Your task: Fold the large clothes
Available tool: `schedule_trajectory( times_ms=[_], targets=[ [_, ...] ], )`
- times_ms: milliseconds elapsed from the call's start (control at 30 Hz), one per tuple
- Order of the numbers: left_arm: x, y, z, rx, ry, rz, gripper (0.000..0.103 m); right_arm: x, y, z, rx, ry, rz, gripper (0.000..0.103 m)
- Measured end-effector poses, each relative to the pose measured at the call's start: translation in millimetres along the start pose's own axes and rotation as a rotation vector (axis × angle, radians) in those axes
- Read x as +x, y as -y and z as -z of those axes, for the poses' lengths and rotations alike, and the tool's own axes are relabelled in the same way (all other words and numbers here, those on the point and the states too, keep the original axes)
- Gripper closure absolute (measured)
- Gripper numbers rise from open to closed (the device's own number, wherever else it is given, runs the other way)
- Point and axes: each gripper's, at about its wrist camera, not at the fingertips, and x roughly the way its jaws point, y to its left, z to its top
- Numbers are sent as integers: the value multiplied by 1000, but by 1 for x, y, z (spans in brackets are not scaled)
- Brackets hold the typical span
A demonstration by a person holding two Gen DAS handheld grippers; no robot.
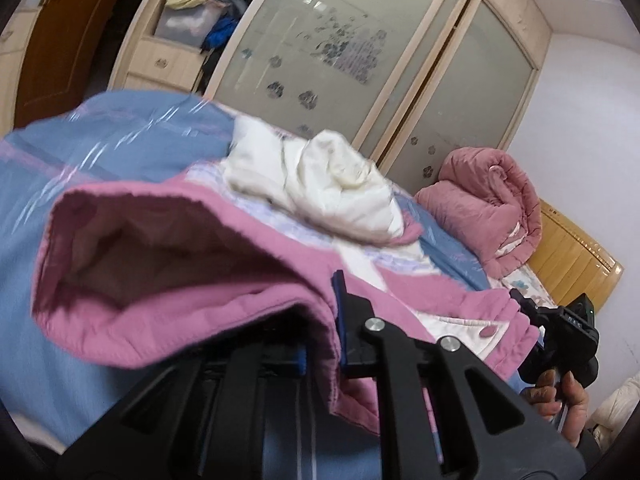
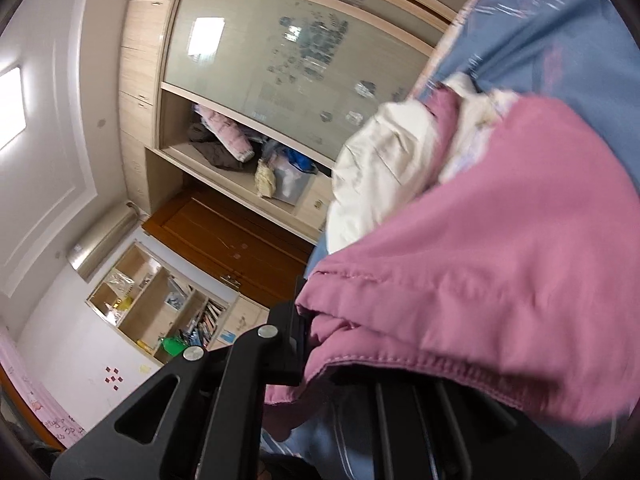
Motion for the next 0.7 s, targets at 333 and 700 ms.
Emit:
schedule_trajectory(
  times_ms=[333,700],
  targets=[
    [141,34,-204,153,9,36,93,125,-47,-173,-238,53,100,95],
    [425,-46,-270,4,-283,-146,89,317,107,-298,-17,-47,377,92]
  ],
)
